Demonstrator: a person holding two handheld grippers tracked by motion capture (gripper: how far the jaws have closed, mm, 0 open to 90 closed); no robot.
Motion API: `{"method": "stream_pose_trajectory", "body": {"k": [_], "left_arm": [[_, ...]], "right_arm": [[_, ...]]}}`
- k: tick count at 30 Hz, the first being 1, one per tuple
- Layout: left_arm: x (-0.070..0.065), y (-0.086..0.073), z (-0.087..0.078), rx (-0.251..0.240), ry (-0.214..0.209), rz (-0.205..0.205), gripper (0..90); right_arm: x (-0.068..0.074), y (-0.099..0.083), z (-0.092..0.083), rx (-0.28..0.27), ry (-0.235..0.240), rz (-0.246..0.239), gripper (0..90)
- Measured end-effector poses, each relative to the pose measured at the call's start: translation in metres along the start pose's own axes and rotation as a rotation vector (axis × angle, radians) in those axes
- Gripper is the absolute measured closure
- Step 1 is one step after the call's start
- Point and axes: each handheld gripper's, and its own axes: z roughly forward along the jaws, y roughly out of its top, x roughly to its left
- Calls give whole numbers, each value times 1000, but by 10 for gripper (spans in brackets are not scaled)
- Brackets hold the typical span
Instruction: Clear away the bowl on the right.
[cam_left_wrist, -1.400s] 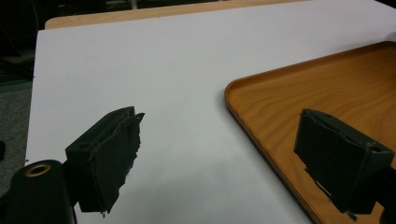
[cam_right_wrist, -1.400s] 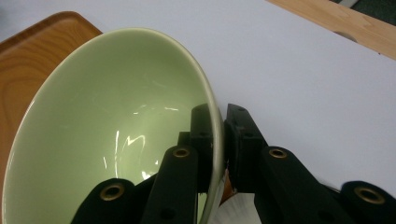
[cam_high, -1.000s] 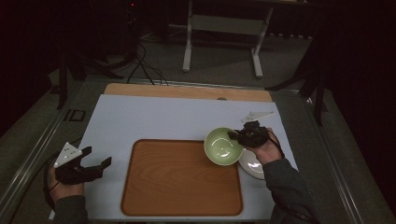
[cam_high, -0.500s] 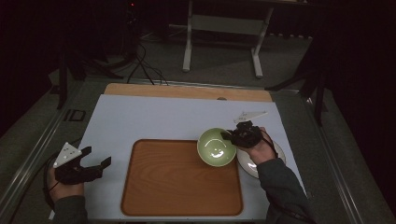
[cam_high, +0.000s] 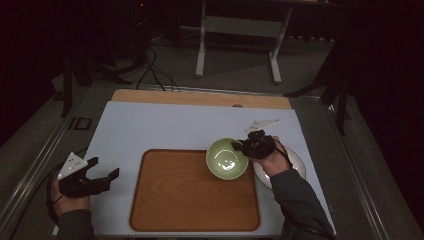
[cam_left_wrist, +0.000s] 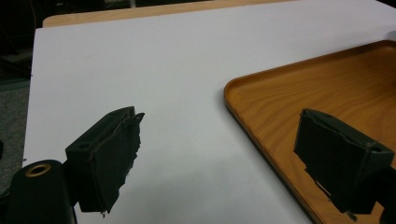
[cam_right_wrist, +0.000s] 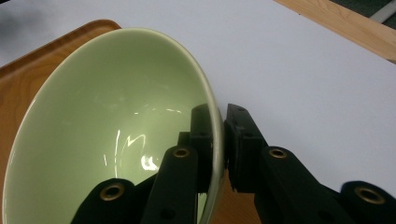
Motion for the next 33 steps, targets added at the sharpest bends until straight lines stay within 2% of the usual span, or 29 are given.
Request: {"method": "stream_pose_trajectory", "body": {"k": [33], "left_arm": [[0,0,-1,-8,5,0,140]], "right_arm": [[24,14,18,1,59,-50,819]]}}
